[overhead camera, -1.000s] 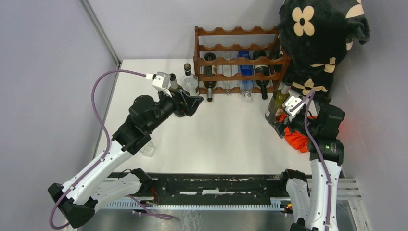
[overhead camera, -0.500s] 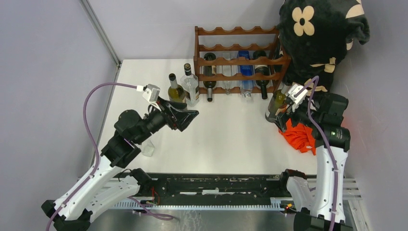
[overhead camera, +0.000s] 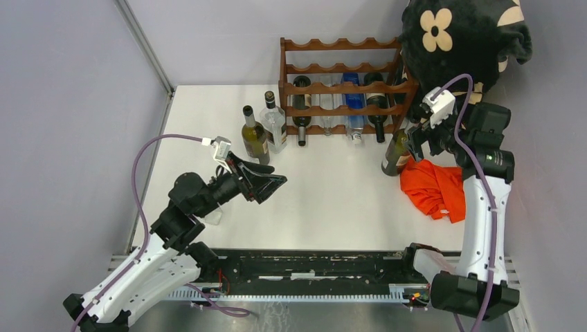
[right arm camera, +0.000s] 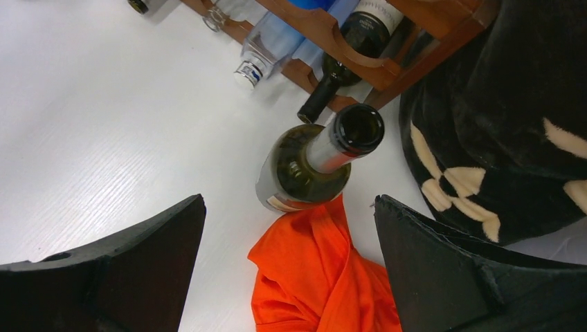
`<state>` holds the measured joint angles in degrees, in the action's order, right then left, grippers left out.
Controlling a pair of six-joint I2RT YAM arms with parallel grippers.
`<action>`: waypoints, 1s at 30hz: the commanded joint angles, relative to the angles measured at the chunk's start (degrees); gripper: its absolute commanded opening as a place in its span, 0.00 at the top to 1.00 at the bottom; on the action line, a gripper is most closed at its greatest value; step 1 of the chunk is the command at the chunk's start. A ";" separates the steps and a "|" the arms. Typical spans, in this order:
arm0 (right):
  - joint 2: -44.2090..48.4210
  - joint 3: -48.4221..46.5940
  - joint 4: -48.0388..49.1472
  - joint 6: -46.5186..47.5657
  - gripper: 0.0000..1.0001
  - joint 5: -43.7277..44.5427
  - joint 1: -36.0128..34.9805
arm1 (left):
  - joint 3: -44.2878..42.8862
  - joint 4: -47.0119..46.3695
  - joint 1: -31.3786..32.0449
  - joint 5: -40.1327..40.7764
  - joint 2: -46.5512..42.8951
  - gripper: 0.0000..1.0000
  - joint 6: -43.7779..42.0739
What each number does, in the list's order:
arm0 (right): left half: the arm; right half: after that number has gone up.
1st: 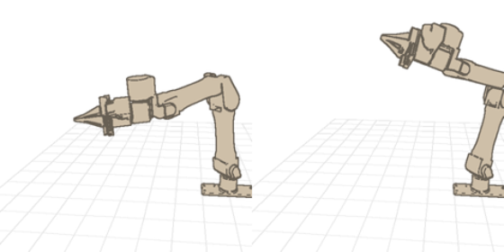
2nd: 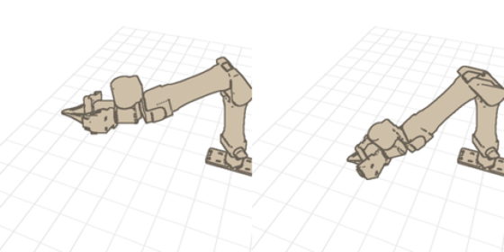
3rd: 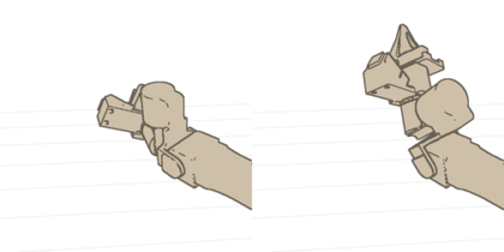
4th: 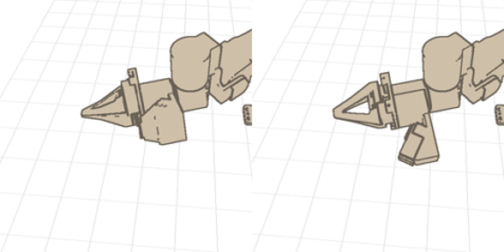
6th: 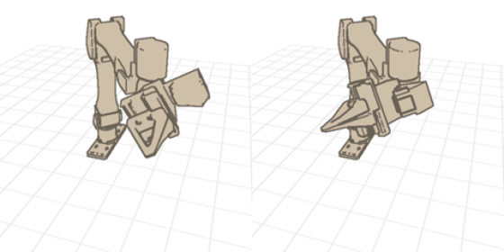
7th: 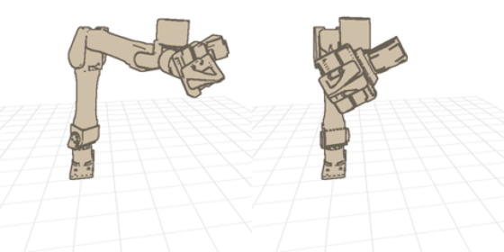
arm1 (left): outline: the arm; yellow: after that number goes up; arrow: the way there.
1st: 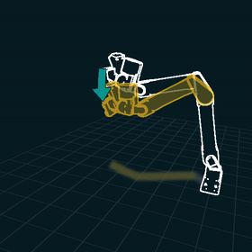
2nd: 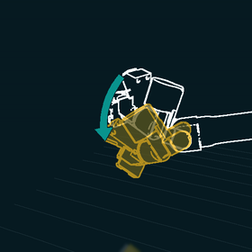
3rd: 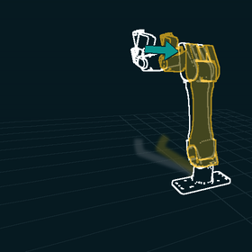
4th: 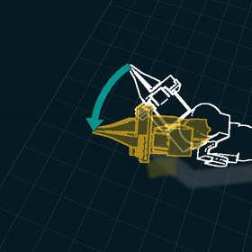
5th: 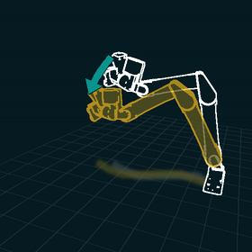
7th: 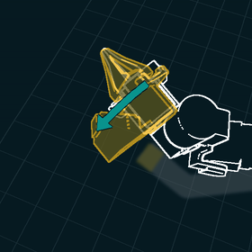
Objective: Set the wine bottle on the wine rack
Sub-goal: Pick up the wine bottle from the center of the board.
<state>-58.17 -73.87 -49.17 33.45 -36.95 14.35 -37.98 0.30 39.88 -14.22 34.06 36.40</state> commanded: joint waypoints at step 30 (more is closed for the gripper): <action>-10.40 11.09 31.05 -18.25 0.82 -1.44 -1.09 | 2.97 -10.98 2.54 -5.73 3.24 0.17 2.83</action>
<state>-69.60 -62.08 -21.28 16.78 -35.79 13.47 -34.79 -5.15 41.01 -18.59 36.25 37.63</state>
